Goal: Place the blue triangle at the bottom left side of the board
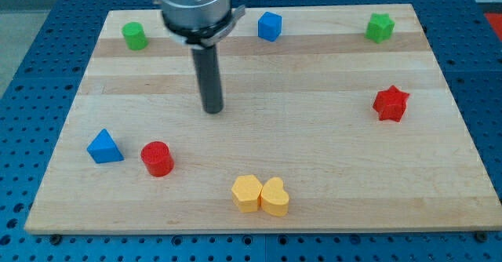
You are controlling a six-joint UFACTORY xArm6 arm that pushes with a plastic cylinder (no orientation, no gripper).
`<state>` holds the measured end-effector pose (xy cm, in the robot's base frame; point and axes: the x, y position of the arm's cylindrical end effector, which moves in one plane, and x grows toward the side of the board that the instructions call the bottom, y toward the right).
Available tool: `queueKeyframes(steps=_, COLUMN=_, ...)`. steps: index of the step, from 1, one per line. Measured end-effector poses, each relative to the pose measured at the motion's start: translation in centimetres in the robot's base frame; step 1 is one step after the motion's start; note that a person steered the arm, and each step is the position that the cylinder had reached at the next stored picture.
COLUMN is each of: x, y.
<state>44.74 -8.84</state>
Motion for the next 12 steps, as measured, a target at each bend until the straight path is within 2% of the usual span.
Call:
queueKeyframes(steps=2, x=5.2, y=-5.6)
queueKeyframes(steps=3, x=5.8, y=-6.8)
queueKeyframes(steps=4, x=0.6, y=-6.8)
queueKeyframes(steps=5, x=-1.0, y=-7.4)
queueKeyframes(steps=6, x=0.5, y=-10.7)
queueKeyframes(steps=8, x=6.7, y=-16.2)
queueKeyframes(steps=12, x=9.7, y=-16.5)
